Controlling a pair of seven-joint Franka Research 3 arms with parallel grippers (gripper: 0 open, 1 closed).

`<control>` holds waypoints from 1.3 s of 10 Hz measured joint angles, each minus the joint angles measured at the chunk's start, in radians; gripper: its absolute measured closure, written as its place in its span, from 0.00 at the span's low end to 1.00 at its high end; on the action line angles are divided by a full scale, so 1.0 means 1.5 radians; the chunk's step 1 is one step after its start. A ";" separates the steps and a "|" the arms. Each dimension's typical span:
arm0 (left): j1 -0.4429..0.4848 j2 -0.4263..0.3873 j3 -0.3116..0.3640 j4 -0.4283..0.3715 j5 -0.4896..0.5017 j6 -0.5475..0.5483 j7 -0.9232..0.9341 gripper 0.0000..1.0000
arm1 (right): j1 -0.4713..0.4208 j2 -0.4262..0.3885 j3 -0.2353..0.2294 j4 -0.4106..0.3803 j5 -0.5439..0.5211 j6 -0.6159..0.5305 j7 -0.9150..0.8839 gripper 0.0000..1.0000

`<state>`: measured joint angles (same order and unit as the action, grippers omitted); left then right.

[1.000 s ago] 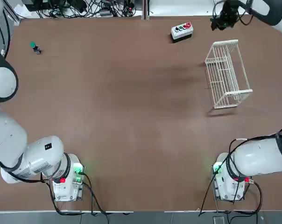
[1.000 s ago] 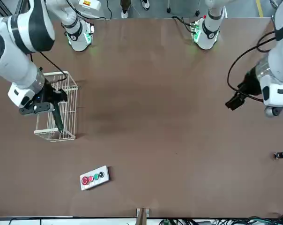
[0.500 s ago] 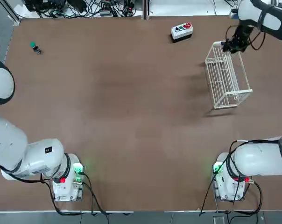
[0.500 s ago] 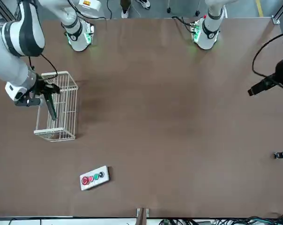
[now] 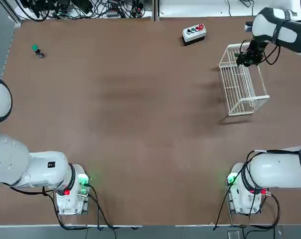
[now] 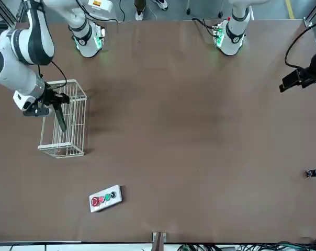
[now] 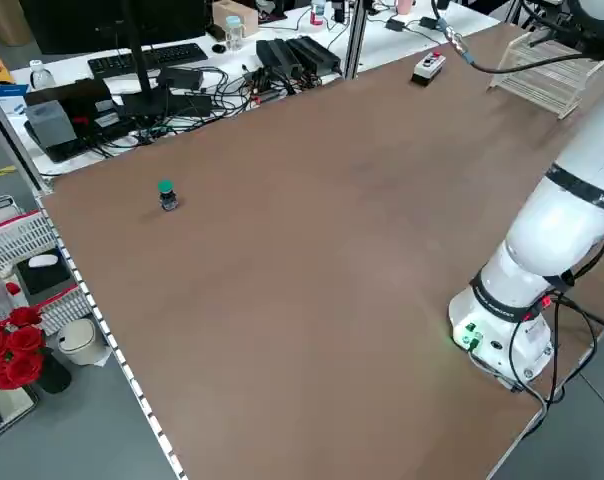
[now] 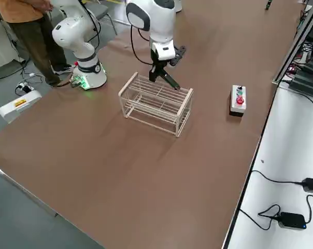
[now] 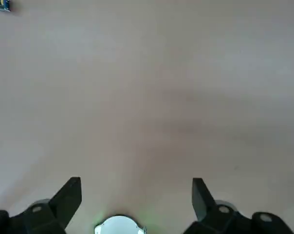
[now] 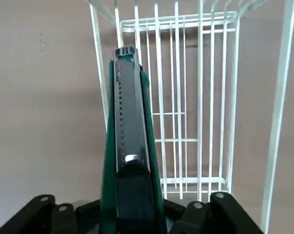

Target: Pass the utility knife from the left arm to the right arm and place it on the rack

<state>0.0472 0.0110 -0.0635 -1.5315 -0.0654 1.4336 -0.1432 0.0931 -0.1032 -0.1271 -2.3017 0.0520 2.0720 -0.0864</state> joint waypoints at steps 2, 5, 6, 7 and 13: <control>-0.005 -0.009 0.001 -0.018 0.000 0.000 0.001 0.00 | 0.000 0.000 -0.001 -0.008 0.000 0.014 0.000 0.97; -0.005 -0.008 0.002 -0.013 0.014 0.007 0.009 0.00 | 0.000 0.003 -0.002 -0.013 0.000 0.034 -0.003 0.97; -0.007 -0.008 0.002 -0.003 0.017 0.009 0.010 0.00 | -0.001 0.006 -0.003 -0.016 0.000 0.038 -0.006 0.97; -0.010 -0.008 0.002 0.006 0.025 0.010 0.011 0.00 | -0.003 0.008 -0.006 -0.016 0.000 0.041 -0.013 0.96; -0.019 0.001 0.003 0.010 0.037 0.010 0.010 0.00 | -0.005 0.022 -0.009 -0.024 0.000 0.062 -0.021 0.93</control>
<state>0.0187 0.0128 -0.0595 -1.5165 -0.0096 1.4480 -0.1283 0.0852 -0.0703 -0.1413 -2.3378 0.0525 2.1643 -0.1172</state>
